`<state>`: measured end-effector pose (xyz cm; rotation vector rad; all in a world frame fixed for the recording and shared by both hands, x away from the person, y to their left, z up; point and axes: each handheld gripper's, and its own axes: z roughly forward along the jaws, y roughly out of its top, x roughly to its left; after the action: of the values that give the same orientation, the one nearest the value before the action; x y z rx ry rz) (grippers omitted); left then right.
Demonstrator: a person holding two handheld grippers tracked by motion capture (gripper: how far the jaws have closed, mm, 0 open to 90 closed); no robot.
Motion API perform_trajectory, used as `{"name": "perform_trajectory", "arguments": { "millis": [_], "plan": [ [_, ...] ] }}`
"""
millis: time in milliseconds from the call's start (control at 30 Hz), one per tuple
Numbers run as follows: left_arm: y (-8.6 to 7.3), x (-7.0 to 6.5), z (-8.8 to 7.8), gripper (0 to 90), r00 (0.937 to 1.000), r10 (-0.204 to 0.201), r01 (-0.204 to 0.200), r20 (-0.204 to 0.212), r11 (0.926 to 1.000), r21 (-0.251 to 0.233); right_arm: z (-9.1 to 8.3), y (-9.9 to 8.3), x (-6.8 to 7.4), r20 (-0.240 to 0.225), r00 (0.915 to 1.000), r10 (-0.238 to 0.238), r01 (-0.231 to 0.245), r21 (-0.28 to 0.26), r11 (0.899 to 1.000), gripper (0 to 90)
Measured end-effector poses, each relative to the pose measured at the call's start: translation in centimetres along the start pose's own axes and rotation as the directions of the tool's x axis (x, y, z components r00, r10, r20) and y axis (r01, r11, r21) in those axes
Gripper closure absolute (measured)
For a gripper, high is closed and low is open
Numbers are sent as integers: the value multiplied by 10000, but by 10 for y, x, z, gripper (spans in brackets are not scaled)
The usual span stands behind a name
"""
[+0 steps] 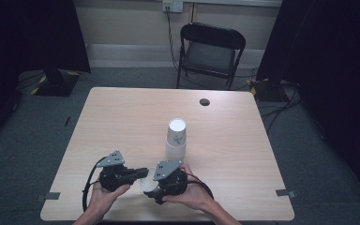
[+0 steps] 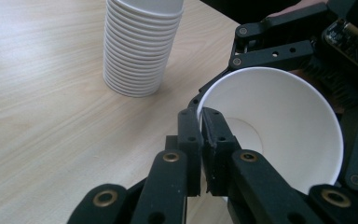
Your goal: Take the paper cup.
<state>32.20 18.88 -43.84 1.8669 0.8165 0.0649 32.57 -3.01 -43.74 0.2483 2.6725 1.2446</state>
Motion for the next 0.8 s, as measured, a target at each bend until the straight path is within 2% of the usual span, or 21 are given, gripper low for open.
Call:
{"name": "perform_trajectory", "arguments": {
  "millis": [100,233,367,700,733,800],
  "plan": [
    [0,1,1,876,9998,-87,92,-172,9995,300,0,0,1,201,9997,-145,146,-9,9999,241],
    [-2,5,4,875,9995,-301,296,88,9980,565,0,-1,1,204,9994,-264,264,29,9996,230],
    [-3,5,4,874,9996,-257,250,95,9976,643,2,-2,3,191,9990,-409,406,135,9991,253],
    [-3,7,6,861,9993,-315,307,180,9984,474,0,-3,-1,-82,10000,-35,36,141,9999,282],
    [-3,7,6,853,9994,-317,310,137,9986,432,-1,-3,-2,-81,10000,48,-47,119,9999,283],
    [-2,9,5,779,9993,-378,380,-58,9988,309,-2,-3,-3,3,9999,104,-104,105,9999,283]
  ]
}}
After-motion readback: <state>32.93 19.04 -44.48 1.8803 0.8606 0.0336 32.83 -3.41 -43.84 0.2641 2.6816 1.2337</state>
